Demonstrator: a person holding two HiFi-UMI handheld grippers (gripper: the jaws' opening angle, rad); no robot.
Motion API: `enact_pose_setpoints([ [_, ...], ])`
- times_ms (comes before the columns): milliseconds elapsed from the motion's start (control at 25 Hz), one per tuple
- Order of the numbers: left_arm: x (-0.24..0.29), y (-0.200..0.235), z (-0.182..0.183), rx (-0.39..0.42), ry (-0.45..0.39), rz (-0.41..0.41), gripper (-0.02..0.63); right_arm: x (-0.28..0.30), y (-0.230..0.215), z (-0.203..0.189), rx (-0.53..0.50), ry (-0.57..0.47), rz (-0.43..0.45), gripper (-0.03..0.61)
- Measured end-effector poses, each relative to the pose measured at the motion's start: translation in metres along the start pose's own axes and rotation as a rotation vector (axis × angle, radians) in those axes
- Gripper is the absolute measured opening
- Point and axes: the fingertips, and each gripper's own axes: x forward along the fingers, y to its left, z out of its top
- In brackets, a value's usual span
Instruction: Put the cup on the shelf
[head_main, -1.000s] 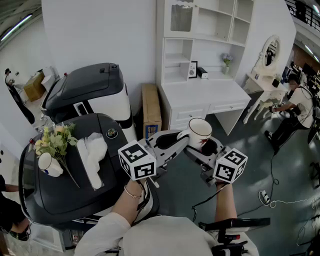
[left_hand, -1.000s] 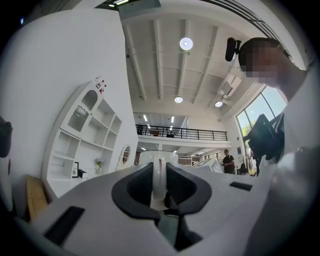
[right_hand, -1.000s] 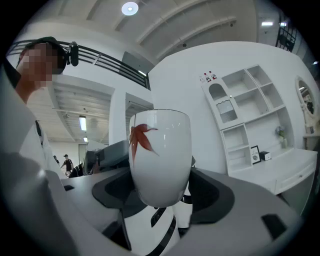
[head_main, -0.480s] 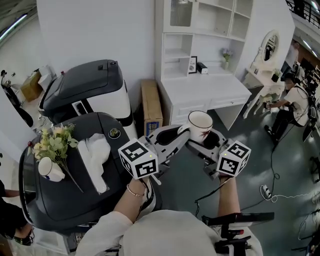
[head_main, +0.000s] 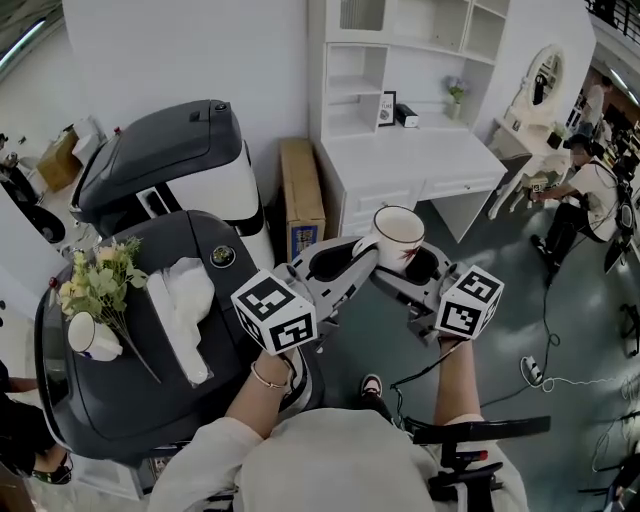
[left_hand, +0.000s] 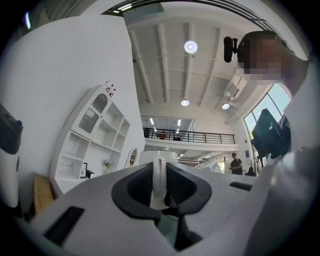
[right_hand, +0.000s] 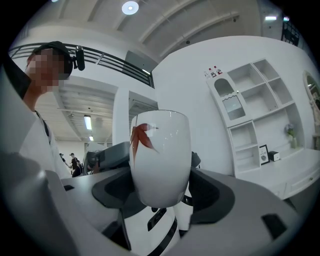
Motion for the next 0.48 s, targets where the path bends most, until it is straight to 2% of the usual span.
enact_pose_setpoints([
  [240,0.018,0.021,-0.011,-0.016,0.014,0.055,0.061,0.005,-0.028,-0.006,0.022,0.018,0.045,0.333],
  [480,0.064,0.049,-0.02,-0.025,0.019,0.09,0.061,0.001,-0.082,-0.002,0.036,0.035,0.075,0.334],
])
